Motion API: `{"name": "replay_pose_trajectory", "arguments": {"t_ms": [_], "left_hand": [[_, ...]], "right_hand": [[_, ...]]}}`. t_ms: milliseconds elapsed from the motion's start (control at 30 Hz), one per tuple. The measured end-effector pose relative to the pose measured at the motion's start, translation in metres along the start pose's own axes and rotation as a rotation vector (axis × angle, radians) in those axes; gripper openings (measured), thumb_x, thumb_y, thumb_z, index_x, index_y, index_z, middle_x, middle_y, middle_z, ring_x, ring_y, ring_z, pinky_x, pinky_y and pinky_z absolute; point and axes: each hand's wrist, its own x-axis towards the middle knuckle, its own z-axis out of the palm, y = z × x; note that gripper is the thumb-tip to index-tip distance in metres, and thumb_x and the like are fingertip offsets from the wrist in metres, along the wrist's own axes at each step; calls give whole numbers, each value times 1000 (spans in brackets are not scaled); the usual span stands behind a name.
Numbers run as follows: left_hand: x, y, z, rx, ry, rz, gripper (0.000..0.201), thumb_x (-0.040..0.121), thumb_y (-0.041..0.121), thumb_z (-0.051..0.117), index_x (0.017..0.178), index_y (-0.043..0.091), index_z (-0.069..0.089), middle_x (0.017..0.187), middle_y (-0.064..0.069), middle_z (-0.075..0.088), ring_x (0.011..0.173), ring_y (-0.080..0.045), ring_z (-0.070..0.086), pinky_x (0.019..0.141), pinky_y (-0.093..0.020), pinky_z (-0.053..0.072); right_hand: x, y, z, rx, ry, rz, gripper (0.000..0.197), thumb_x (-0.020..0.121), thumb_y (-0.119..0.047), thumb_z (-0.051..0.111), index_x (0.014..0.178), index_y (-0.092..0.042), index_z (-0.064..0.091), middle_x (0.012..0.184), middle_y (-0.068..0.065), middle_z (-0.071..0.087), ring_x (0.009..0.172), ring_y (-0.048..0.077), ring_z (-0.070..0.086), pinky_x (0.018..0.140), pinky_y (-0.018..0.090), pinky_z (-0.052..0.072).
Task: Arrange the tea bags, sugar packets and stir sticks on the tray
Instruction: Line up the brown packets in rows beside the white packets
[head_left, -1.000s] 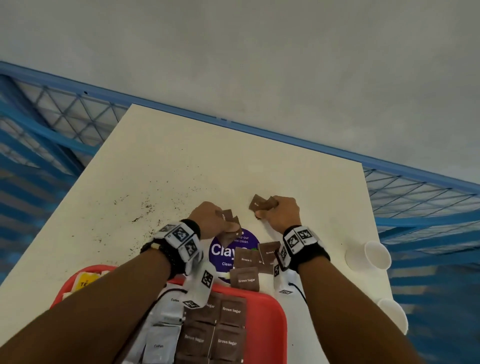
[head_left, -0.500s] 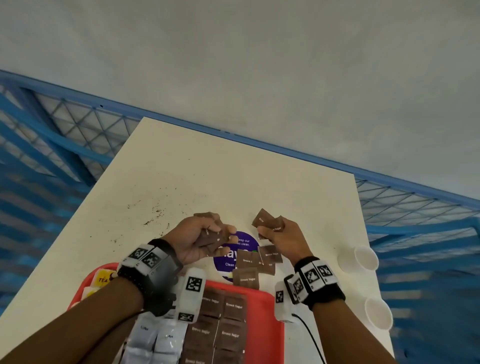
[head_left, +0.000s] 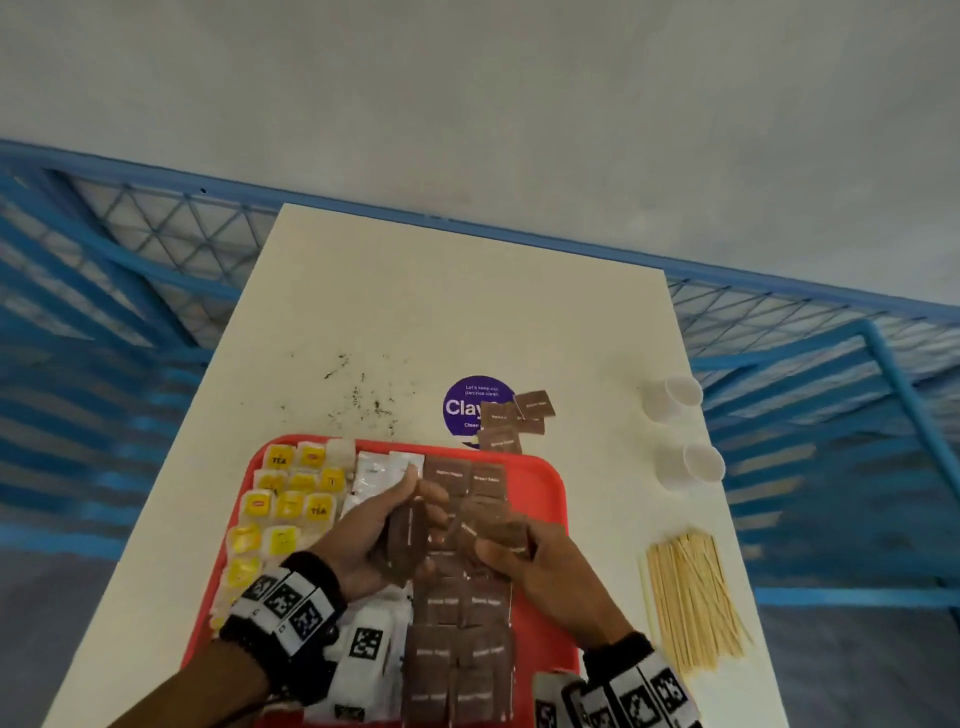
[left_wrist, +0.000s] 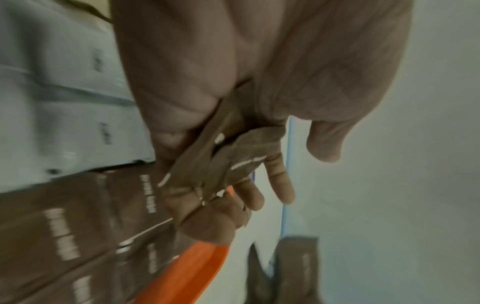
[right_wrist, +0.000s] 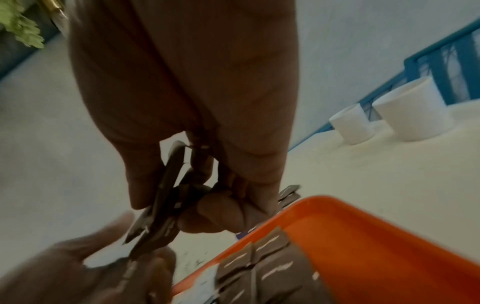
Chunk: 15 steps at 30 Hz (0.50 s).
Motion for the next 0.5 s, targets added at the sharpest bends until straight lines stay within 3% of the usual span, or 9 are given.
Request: {"name": "replay_pose_trajectory", "arguments": {"t_ms": [33,100,167,233,300,400,500], "left_hand": [[-7,-9,-4,-18,-8,-46,64,90,60,55,118,3,64,108,-24,64,87,-34,66,76,-46,53],[-23,-23,-9,-98,-83,-132,82,88,72,48,137,7,56,137,-28,52,113,-40,57,99,-60,44],[-40,-32,-8,-200,-147,-165,89,86,78,47,143,10,51,145,-26,44,119,-40,52,107,-61,36],[-54,-33,-7,-222,-133,-149,84,86,71,54,139,6,55,132,-25,56,107,-38,60,99,-55,45],[-64,-33,-9,-150,-116,-111,69,88,57,64,131,3,61,117,-23,66,94,-36,66,88,-52,51],[-71,-33,-9,-53,-82,-86,41,95,38,62,121,7,68,111,-23,65,87,-35,67,80,-50,56],[-75,-36,-5,5,-65,-93,35,95,35,53,99,11,78,94,-20,69,74,-30,71,60,-38,61]], "right_hand": [[-5,-4,12,-6,-32,-20,17,94,-27,66,108,-20,71,105,-6,75,96,9,71,87,33,57],[-9,-13,35,11,-114,-73,14,93,-23,68,107,-22,70,109,-9,73,97,7,69,85,26,56],[-5,-15,53,-118,-125,-134,11,90,-24,70,99,-30,67,117,-12,67,99,5,65,85,22,52],[-3,-12,66,-265,-58,-145,11,86,-31,71,82,-31,60,114,-9,67,95,8,62,86,27,51],[-4,-9,75,-301,-8,-97,13,87,-32,69,81,-24,61,103,-4,69,88,12,64,82,29,53],[-10,-9,82,-234,43,-70,15,89,-25,68,78,-17,64,85,1,71,75,19,67,74,36,55],[-16,-7,83,-169,125,-28,22,89,-22,69,67,-19,65,63,-5,65,57,7,60,60,28,50]]}}
